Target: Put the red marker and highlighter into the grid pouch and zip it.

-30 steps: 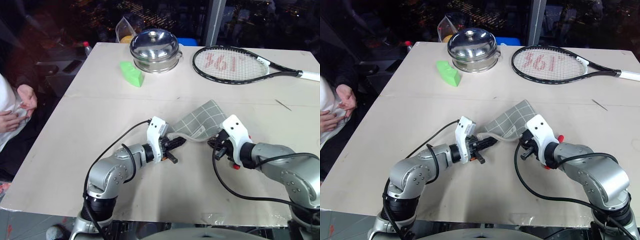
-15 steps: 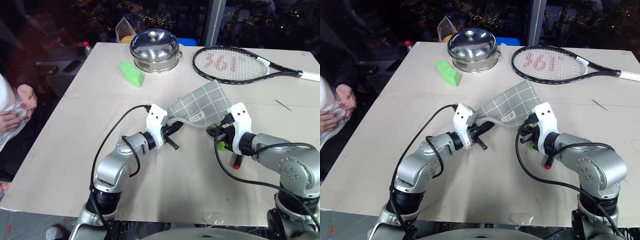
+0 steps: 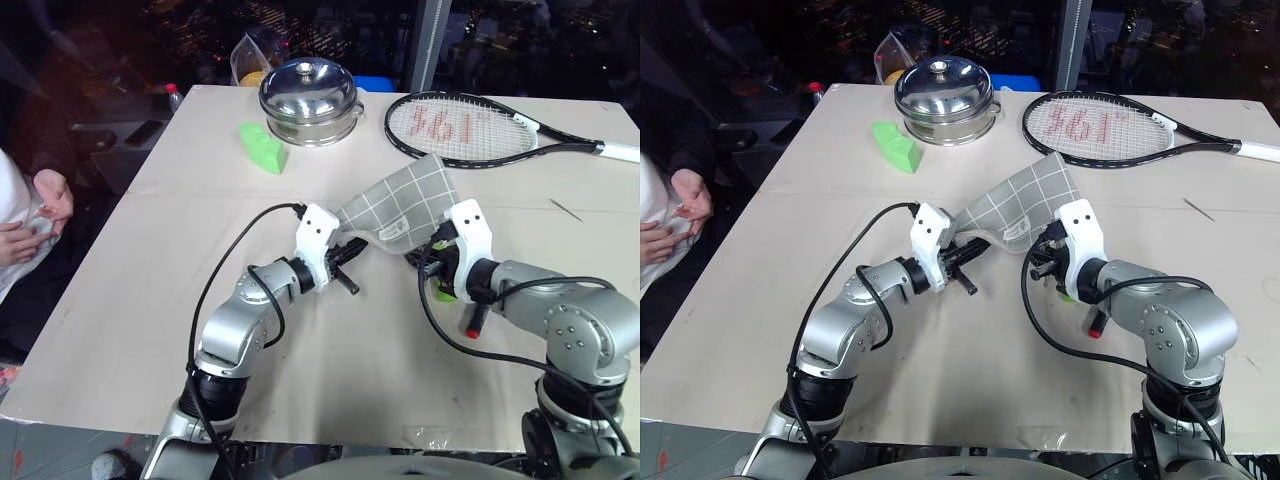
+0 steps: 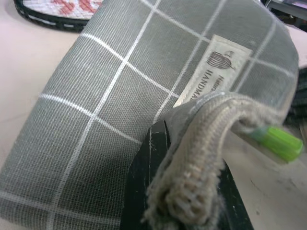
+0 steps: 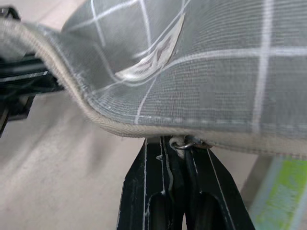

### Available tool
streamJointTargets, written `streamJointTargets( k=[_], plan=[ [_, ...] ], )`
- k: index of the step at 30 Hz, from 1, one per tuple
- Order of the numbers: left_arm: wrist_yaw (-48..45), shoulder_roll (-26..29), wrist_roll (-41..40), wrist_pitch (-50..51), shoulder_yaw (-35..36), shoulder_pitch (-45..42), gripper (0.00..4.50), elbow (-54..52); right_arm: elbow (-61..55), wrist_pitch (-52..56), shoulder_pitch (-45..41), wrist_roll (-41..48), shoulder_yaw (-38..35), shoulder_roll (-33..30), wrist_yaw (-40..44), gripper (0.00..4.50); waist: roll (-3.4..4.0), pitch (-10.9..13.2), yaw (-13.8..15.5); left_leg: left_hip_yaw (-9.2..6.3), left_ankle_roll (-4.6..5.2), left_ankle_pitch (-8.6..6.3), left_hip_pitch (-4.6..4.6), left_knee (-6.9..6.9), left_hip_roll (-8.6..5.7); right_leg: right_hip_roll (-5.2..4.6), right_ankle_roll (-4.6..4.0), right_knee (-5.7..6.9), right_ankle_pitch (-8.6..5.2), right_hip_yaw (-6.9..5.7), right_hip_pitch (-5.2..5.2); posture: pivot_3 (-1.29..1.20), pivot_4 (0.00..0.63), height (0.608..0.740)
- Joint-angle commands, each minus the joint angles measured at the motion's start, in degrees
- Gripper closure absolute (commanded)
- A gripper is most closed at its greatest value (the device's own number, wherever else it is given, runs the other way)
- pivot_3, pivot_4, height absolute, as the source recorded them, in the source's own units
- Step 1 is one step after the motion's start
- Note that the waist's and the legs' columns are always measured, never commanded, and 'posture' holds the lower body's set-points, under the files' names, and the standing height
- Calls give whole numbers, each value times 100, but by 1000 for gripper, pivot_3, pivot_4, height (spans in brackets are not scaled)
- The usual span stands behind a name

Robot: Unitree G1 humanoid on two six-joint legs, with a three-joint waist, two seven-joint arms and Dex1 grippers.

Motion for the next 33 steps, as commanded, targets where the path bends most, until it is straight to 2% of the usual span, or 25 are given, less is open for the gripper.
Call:
streamJointTargets(
  k=[1, 9, 12, 17, 22, 26, 27, 29, 33],
  plan=[
    [6, -163, -38, -80, -53, -183, 4500, -136, -150, -84, -35, 53, 113, -13, 37, 4474, 0, 0, 5, -1, 0, 0, 0, 0, 0, 0, 0, 0, 0, -1, 0, 0, 150, 740],
    [78, -315, -101, 86, -23, -243, 4500, -135, -72, -136, -97, 17, 203, 191, -31, 4474, 0, 0, -1, -1, 0, 0, 0, 0, 0, 1, 0, 0, 0, -1, 0, 0, 150, 740],
    [39, -324, -341, 359, 135, -155, 4500, -205, -62, -385, 3, -31, 284, -92, 111, 4474, 0, 0, 0, 0, 0, 0, 0, 0, 0, 1, 1, 0, 0, -1, 0, 0, 150, 740],
    [-415, 31, -873, 847, 317, 98, 4500, -437, -236, -1170, 471, -124, 328, -799, 461, 2773, -2, 1, 0, 0, 1, -1, 0, 0, -1, -1, 2, -3, 0, 0, 1, 0, 150, 740],
    [-949, 494, -1455, 1250, 535, 266, 4500, -488, -756, -1687, 1204, 378, -393, -1423, 1223, 2773, -2, 2, 2, -4, 0, 0, 1, -1, 4, 4, 2, -2, -2, -1, 1, 0, 150, 740],
    [-1298, 792, -1757, 1381, 615, 315, 4500, -537, -861, -1718, 1386, 1089, -1243, -1410, 1439, 3903, -9, 5, 2, -2, 9, -6, 4, 1, 4, 2, 15, -2, -10, 1, 2, 0, 150, 740],
    [-1382, 872, -1783, 1370, 608, 316, 4500, -527, -841, -1668, 1361, 1395, -1479, -1348, 1437, 4397, -9, 5, 2, -3, 15, -9, 5, 1, 4, 2, 16, -1, -10, 1, 3, 0, 150, 740],
    [-1472, 966, -1842, 1372, 617, 300, 4500, -485, -798, -1630, 1317, 1697, -1698, -1348, 1401, 4458, -9, 5, 6, -4, 13, -9, 5, 1, 5, 2, 1, -1, -2, 1, 3, 0, 150, 740],
    [-1600, 1082, -1891, 1365, 566, 253, 4500, -443, -579, -1792, 1199, 1641, -1641, -1453, 1100, 4458, -9, 5, 6, -2, 12, -8, 5, 0, 4, 0, -1, -2, -2, 3, 2, 0, 150, 740]
  ],
)
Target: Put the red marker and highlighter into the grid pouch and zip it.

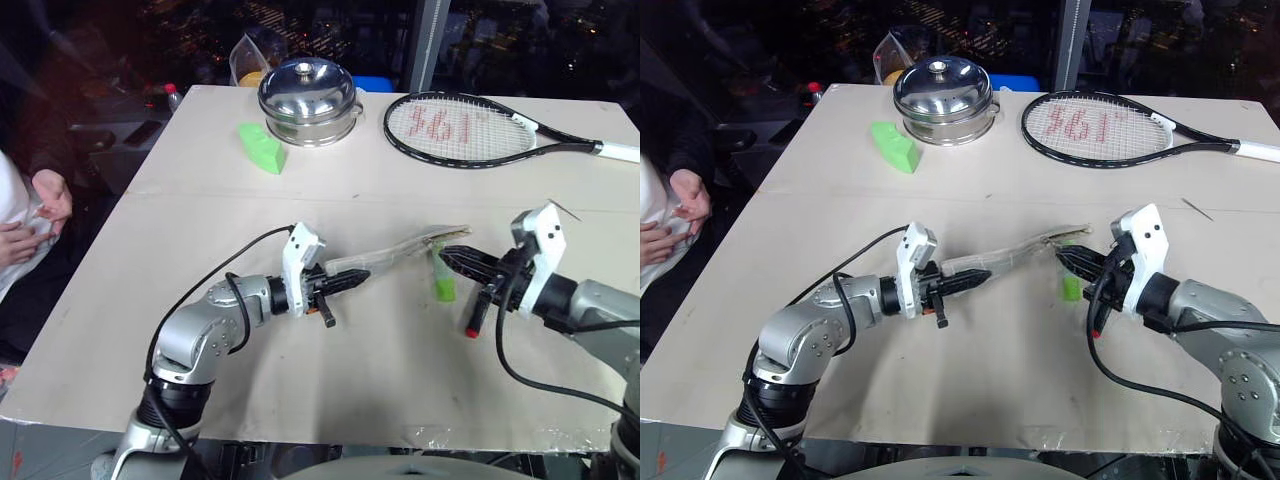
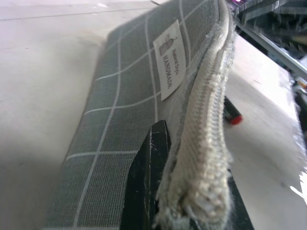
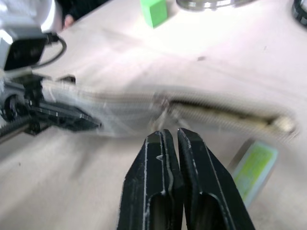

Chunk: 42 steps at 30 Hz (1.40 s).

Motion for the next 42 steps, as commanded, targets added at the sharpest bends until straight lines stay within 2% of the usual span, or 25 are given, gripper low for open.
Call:
streamJointTargets(
  k=[1, 13, 18, 22, 24, 25, 27, 30, 32, 36, 42],
  plan=[
    [-125, 53, -148, -32, 41, -65, 4500, -155, 81, -194, -162, 64, -46, -37, -236, 4458, 0, 0, 0, 1, 0, 0, 0, 0, 0, 0, 0, 0, 0, 1, 0, 0, 150, 740],
    [-193, 129, -126, -122, -151, -20, 4500, -381, 651, -165, -458, -176, 614, 101, -1042, 4458, 0, 0, 0, 5, -8, 5, -1, 0, 0, 0, 0, 0, 0, 4, -1, 0, 150, 740],
    [-404, 342, 158, -485, -391, 62, 4500, -405, 955, 442, -852, 528, 266, 905, -1626, 4458, -1, 0, -7, 4, -10, 6, 0, -2, 1, 4, -1, 1, 1, 4, -2, 0, 150, 740],
    [-602, 470, 343, -797, -502, 99, 4500, -310, 992, 749, -1008, 756, 209, 1102, -1927, 4458, 0, 0, 3, 6, -10, 6, -1, -3, 1, 1, -2, 0, 1, 4, -2, 0, 150, 740],
    [-739, 527, 387, -924, -541, 118, 4500, -256, 925, 608, -982, 541, 488, 953, -1892, 4458, 0, 0, -1, 8, -7, 5, -1, -4, 0, -2, -2, 0, 1, 5, -2, 0, 150, 740],
    [-816, 559, 403, -979, -556, 117, 4500, -220, 840, 394, -935, 331, 742, 753, -1759, 4458, 1, 0, -2, 9, -7, 5, -1, -3, 0, -2, -2, 0, 0, 6, -3, 0, 150, 740],
    [-1000, 634, 440, -1081, -547, 61, 4500, -72, 590, -509, -806, -567, 1658, -40, -1292, 4458, 4, 2, 1, 10, -3, 2, -2, -4, 0, -2, -5, 0, -2, 6, -7, 0, 150, 740],
    [-1203, 697, 557, -1212, -530, -137, 4500, 256, 559, -2245, -707, -2304, 3211, -1339, -621, 4458, 5, 4, -8, 16, 1, 0, -3, -4, -2, 3, -3, -2, -16, 7, -14, 0, 150, 740],
    [-1307, 728, 654, -1282, -559, -284, 4500, 437, 785, -3368, -718, -3262, 3848, -1745, -353, 4458, 4, 4, -15, 19, 0, 0, -2, -4, -1, 5, 12, 0, -21, 6, -16, 0, 150, 740],
    [-1373, 692, 783, -1298, -612, -553, 4500, 689, 1181, -4713, -853, -4714, 4541, -1987, -168, 4458, 0, 6, -10, 22, -13, 9, -1, -3, 3, 10, 30, 1, -17, 6, -17, 0, 150, 740],
    [-1272, 549, 883, -1095, -728, -957, 4500, 872, 1644, -5280, -942, -6261, 5021, -1866, -44, 4458, -5, 8, 10, 24, -16, 10, -1, 6, 2, 3, 31, 1, -16, 6, -11, 0, 150, 740]
  ],
)
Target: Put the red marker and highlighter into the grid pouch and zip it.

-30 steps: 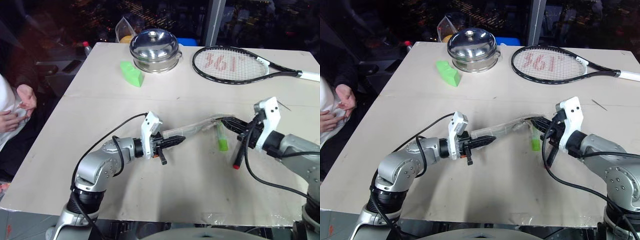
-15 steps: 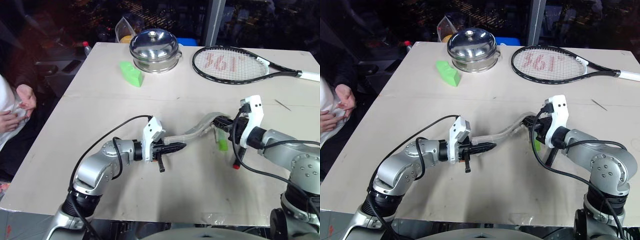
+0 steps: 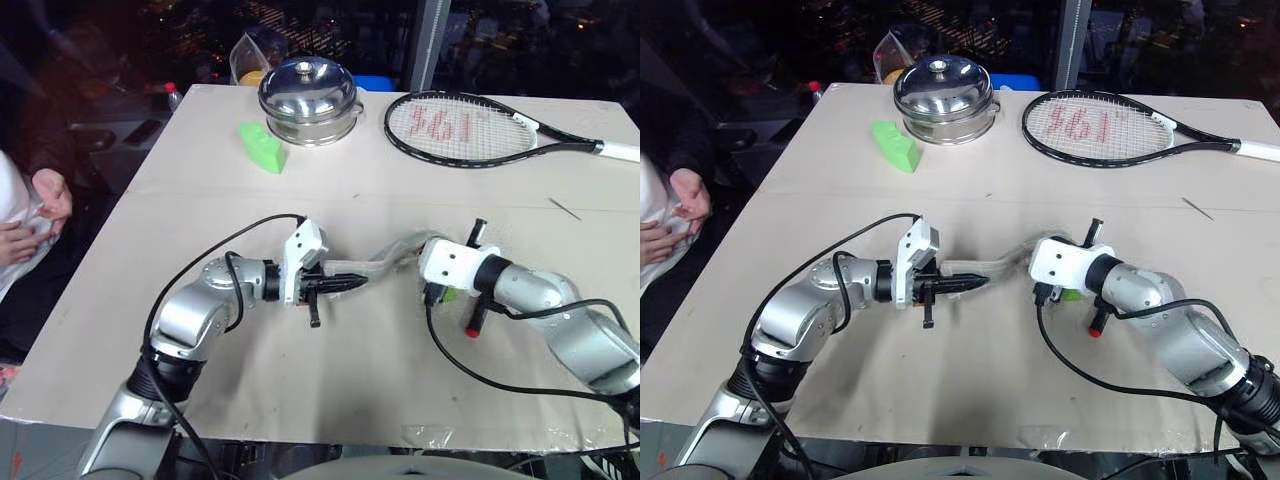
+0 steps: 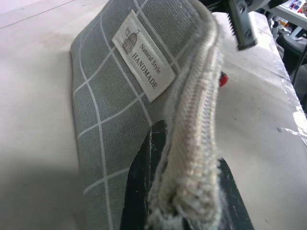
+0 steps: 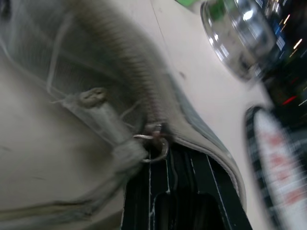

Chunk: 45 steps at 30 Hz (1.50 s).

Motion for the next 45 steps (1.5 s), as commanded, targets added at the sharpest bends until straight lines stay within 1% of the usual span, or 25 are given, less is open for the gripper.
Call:
streamJointTargets(
  k=[1, 3, 6, 7, 8, 9, 11, 12, 15, 16, 17, 18, 22, 24, 27, 29, 32, 33, 35, 38, 41, 43, 45],
  plan=[
    [76, -117, 88, -8, -24, -245, 4500, 16, 90, -310, -30, -732, 190, 142, 121, 4458, 0, 0, -1, 0, 0, 0, 0, 0, 0, 0, 0, 0, 0, 0, 0, 0, 150, 740],
    [67, -138, 126, -33, -28, -320, 4500, 50, 171, -361, 6, -973, 183, 275, 155, 4458, 0, 0, -4, -1, -1, 1, 0, 1, 0, 0, 0, 1, 0, 0, 1, 0, 150, 740],
    [18, -126, 176, -50, -30, -343, 4500, 57, 229, -363, 67, -1055, 62, 481, 319, 4458, -1, 0, -8, -3, -5, 3, 1, 1, 0, 1, 0, 1, 0, -1, 2, 0, 150, 740],
    [-5, -116, 203, -65, -40, -345, 4500, 58, 259, -405, 90, -1053, 3, 542, 359, 3955, -1, 0, -8, -4, -6, 4, 1, 1, 0, 1, 0, 1, 0, 0, 2, 0, 150, 740],
    [-17, -115, 214, -64, -39, -343, 4500, 55, 272, -361, 131, -1018, -61, 605, 422, 3679, -1, 0, -8, -4, -7, 4, 1, 1, 0, 1, 0, 2, 1, 0, 2, 0, 150, 740],
    [-25, -110, 224, -64, -37, -337, 4500, 48, 277, -327, 169, -1038, -103, 637, 478, 3154, -1, 0, -8, -5, -7, 5, 1, 1, 1, 1, 0, 2, 1, 0, 3, 0, 150, 740],
    [-34, -101, 243, -58, -34, -325, 4500, 32, 274, -294, 243, -1081, -192, 720, 534, 2345, -1, 0, -9, -5, -8, 5, 2, 1, 0, 1, 0, 2, 1, -1, 5, 0, 150, 740],
    [-35, -96, 249, -46, -30, -318, 4500, 22, 272, -312, 268, -1124, -193, 724, 598, 1843, -1, 0, -11, -5, -8, 5, 3, 2, 0, 1, 0, 1, 1, -1, 6, 0, 150, 740],
    [-21, -95, 258, -10, -31, -309, 4500, 14, 293, -361, 325, -1241, -212, 770, 704, 728, -1, 0, -14, -5, -8, 5, 4, 1, 0, 2, -1, 2, 1, -1, 6, 0, 150, 740],
    [-19, -94, 265, -10, -37, -311, 4500, 18, 303, -369, 339, -1272, -221, 787, 743, 261, -1, 0, -13, -5, -8, 5, 4, 1, 1, 3, -1, 2, 1, -1, 6, 0, 150, 740],
    [-12, -95, 269, -8, -40, -314, 4500, 22, 313, -381, 358, -1306, -231, 797, 779, 114, -1, 0, -13, -5, -8, 5, 4, 1, 1, 3, -1, 2, 1, -1, 6, 0, 150, 740],
    [-5, -95, 268, -4, -42, -316, 4500, 23, 322, -395, 378, -1339, -246, 807, 807, 47, -1, 0, -13, -6, -8, 5, 4, 1, 1, 3, -1, 2, 1, 0, 6, 0, 150, 740],
    [10, -101, 291, -14, -42, -367, 4500, 75, 326, -329, 500, -1382, -295, 777, 1018, 47, -2, 0, -13, -5, -9, 5, 4, 2, 1, 3, -2, 3, 1, -1, 6, 0, 150, 740],
    [12, -92, 353, -88, -42, -425, 4500, 162, 341, -423, 537, -1483, -351, 737, 984, 47, -2, 0, -9, -5, -9, 5, 5, 2, 0, 3, -2, 3, 1, -1, 6, 0, 150, 740],
    [-64, -28, 635, -503, -136, -497, 4500, 302, 306, -309, 669, -1417, -501, 670, 1161, 47, -2, 0, -2, -5, -9, 6, 6, 3, 0, 3, -1, 3, 1, -5, 9, 0, 150, 740],
    [-154, 16, 910, -1003, -228, -499, 4500, 413, 211, 7, 764, -988, -788, 952, 1205, 47, -4, -1, -4, -7, -9, 5, 6, 3, -1, 2, -2, 3, 1, -6, 11, 0, 150, 740],
    [-281, -8, 1002, -1288, -247, -463, 4500, 503, -66, 664, 775, 2, -1214, 1608, 1425, 47, -7, -3, -7, -8, -9, 6, 9, 4, 0, 4, -24, 3, 14, -7, 14, 0, 150, 740],
    [-313, -13, 1023, -1356, -253, -449, 4500, 522, -135, 798, 754, 215, -1290, 1737, 1501, 47, -8, -4, -8, -9, -9, 6, 9, 4, 0, 4, -24, 3, 14, -7, 16, 0, 150, 740],
    [-387, -5, 1048, -1459, -281, -390, 4500, 528, -142, 1072, 609, 309, -1356, 1907, 1476, 47, -8, -4, -9, -9, -9, 6, 10, 6, 0, 4, -24, 4, 15, -10, 16, 0, 150, 740],
    [-479, -11, 1011, -1477, -307, -305, 4500, 470, 72, 1019, 364, 170, -1208, 1963, 1369, 47, -8, -4, -14, -7, -7, 5, 10, 6, 0, 3, -25, 4, 15, -19, 15, 0, 150, 740],
    [-445, -58, 990, -1435, -281, -274, 4500, 431, 575, -140, 165, -802, -509, 1363, 1336, 47, -7, -3, -14, -7, -7, 5, 11, 6, -1, 3, -25, 5, 15, -20, 14, 0, 150, 740],
    [-371, -110, 959, -1341, -233, -282, 4500, 429, 776, -481, 135, -1079, -303, 1209, 1274, 47, -8, -3, -14, -7, -7, 5, 10, 6, -1, 3, -24, 4, 13, -21, 13, 0, 150, 740],
    [-313, -147, 964, -1283, -197, -287, 4500, 434, 853, -587, 157, -1152, -273, 1235, 1220, 47, -8, -4, -16, -7, -8, 5, 10, 6, 0, 4, -22, 5, 13, -20, 12, 0, 150, 740]
  ],
)
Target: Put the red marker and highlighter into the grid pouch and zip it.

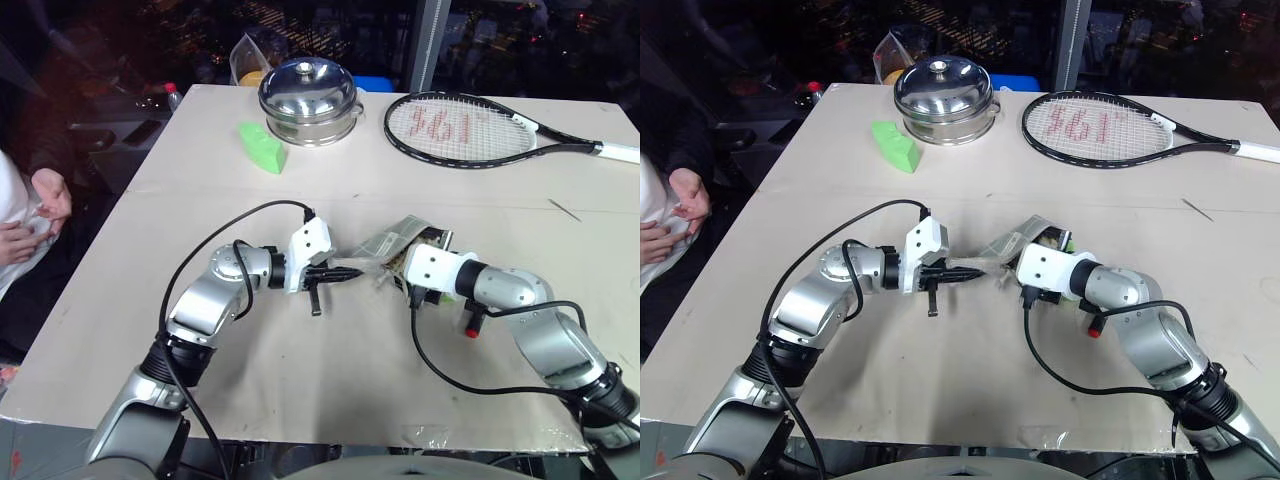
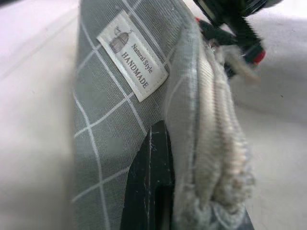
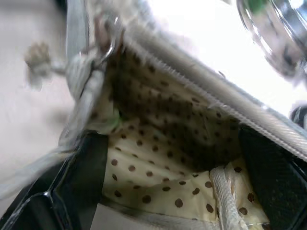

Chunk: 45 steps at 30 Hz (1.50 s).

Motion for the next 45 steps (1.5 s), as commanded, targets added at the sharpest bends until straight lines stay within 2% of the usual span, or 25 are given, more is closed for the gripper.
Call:
streamJointTargets(
  k=[1, 5, 8, 11, 13, 15, 17, 24, 28, 31, 32, 34, 36, 37, 38, 43, 45],
  plan=[
    [61, -88, -98, 34, 133, -67, 4500, -184, 167, -367, 40, -408, 137, -20, -175, 47, 0, 0, -1, 0, -1, 0, 0, 0, 1, 1, 0, 1, 0, 1, 0, 0, 150, 740],
    [189, -120, -166, 200, 295, -20, 4500, -166, -26, -67, 267, -284, -273, 283, -426, 47, -3, -2, 3, 1, -1, 1, 1, 2, 1, 1, -1, 3, 1, 1, 1, 0, 150, 740],
    [289, -70, -144, 233, 477, 27, 4500, 35, -797, 1121, 638, 959, -1125, 567, 162, 47, -3, -2, 12, -1, -2, 1, 0, 2, 1, 0, -1, 4, 2, 0, 2, 0, 150, 740],
    [368, -41, -109, 201, 615, 24, 4500, 241, -1570, 2405, 835, 1991, -2075, 789, 405, 47, -4, -2, 11, -3, -1, 1, 0, 5, 1, -1, -2, 3, 3, 0, 6, 0, 150, 740],
    [394, -32, -111, 186, 674, 8, 4500, 311, -1923, 3110, 949, 2356, -2453, 734, 451, 47, -4, -2, 9, -6, 0, 0, 2, 7, 2, -1, -3, 4, 4, -3, 8, 0, 150, 740],
    [397, -25, -115, 184, 711, -16, 4500, 346, -2156, 3655, 1093, 2522, -2531, 572, 433, 47, -4, -3, 8, -8, 1, -1, 3, 6, 1, -2, -3, 4, 4, -3, 8, 0, 150, 740],
    [402, -13, -118, 190, 738, -41, 4500, 373, -2298, 4440, 1099, 2665, -2648, 772, 86, 47, -5, -4, 2, -13, 1, -1, 1, 5, 2, -3, -5, 4, 3, 1, 8, 0, 150, 740],
    [535, 36, -77, 252, 811, -96, 4500, 356, -1979, 5561, 823, 2037, -1818, 1284, -1572, 47, -5, -4, -5, -10, 0, -1, 0, 4, 1, -3, -6, 13, 3, 16, 2, 0, 150, 740],
    [625, 33, -71, 306, 808, -133, 4500, 283, -1560, 5789, 822, 1951, -1522, 1531, -2025, 47, -11, -9, -4, -10, 0, -1, -2, 4, 0, -3, -6, 12, 3, 15, 1, 0, 150, 740],
    [720, 12, -92, 396, 833, -183, 4500, 199, -1520, 5858, 889, 1947, -1569, 1566, -2202, 852, -30, -21, -15, -8, 0, 0, 6, 4, 1, 0, -4, 12, 3, 11, 5, 0, 150, 740],
    [756, 4, -103, 426, 843, -196, 4500, 163, -1575, 5891, 874, 1964, -1655, 1564, -2231, 1247, -31, -22, -11, -7, 0, 0, 8, 4, 1, -1, -4, 12, 3, 11, 6, 0, 150, 740],
    [851, -36, -103, 438, 863, -225, 4500, 140, -1692, 5766, 782, 2018, -1880, 1573, -2234, 2423, -31, -22, 3, -6, 0, 0, 8, 6, 1, -2, -3, 12, 3, 13, 6, 0, 150, 740],
    [974, -96, -81, 438, 882, -268, 4500, 174, -1892, 5780, 684, 2141, -2023, 1429, -2107, 3109, -31, -22, 19, -7, 0, 0, 6, 7, -1, -6, -3, 12, 3, 13, 7, 0, 150, 740],
    [1033, -125, -52, 418, 879, -302, 4500, 221, -2022, 5807, 650, 2211, -2056, 1261, -2012, 3632, -31, -21, 33, -9, 0, 0, 4, 8, -3, -9, -2, 12, 4, 13, 7, 0, 150, 740],
    [1143, -176, 0, 376, 887, -356, 4500, 300, -2192, 5870, 614, 2309, -2095, 1027, -1862, 3762, -31, -21, 33, -11, 1, 0, -3, 11, -10, -18, -2, 12, 4, 12, 6, 0, 150, 740],
    [1336, -377, 113, 211, 860, -584, 4500, 587, -3222, 6671, 165, 3367, -2706, -511, -505, 3761, -22, -14, 7, -14, 10, -5, -6, 8, -17, -24, -1, 8, 4, 9, 4, 0, 150, 740],
    [1256, -368, 163, 105, 801, -608, 4500, 642, -3381, 6981, -207, 3769, -2939, -889, -84, 3761, -26, -15, -20, -17, 11, -6, -5, 0, -14, -19, -1, 7, 4, 5, 4, 0, 150, 740]
  ],
)
